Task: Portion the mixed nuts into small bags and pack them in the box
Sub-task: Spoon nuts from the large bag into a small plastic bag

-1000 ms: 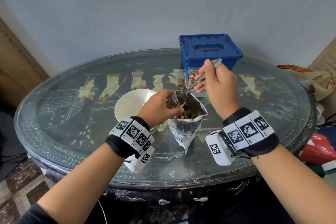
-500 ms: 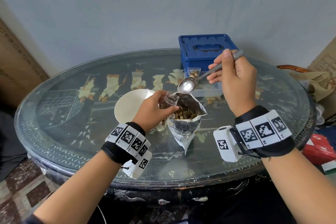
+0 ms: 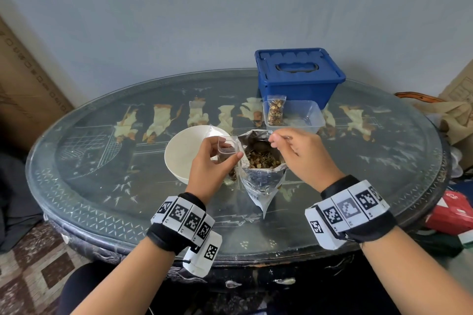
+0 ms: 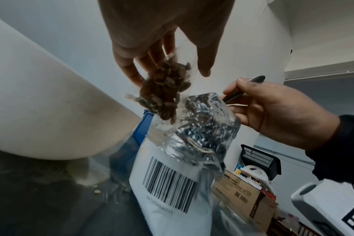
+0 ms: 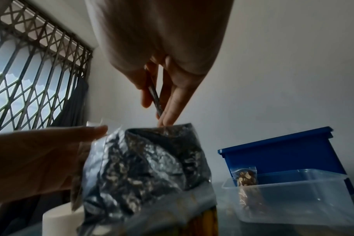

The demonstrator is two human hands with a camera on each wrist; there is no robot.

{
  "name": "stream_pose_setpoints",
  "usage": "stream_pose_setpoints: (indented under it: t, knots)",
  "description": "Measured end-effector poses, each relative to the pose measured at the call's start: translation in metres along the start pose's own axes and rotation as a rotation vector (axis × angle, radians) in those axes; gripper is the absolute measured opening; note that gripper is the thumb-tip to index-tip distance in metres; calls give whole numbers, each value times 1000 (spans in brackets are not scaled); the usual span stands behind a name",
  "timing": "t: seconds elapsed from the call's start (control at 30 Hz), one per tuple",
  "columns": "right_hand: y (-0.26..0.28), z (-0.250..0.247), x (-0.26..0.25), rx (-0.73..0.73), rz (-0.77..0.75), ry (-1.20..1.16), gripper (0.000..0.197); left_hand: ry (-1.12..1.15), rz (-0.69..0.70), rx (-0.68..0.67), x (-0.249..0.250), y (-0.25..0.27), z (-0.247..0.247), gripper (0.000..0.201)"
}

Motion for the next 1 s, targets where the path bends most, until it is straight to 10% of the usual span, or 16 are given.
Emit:
stream_pose_setpoints:
  t: [0.43,1.0]
  knots:
    - [7,8,3,4,86,98,37,-170,-20,-59,-4,-2,15,41]
    - [19,3,53,299,598,-584,36,-212,-43,-79,-3,-1,16,46]
Point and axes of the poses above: each hand's wrist, its own y-axis away from the middle knuckle, its own z-axis out of the palm, x = y × z, the point moved 8 cm from there along -y, towards the middle knuckle, and after that the axes turned 15 degrees about -x, right-handed, at the moved point
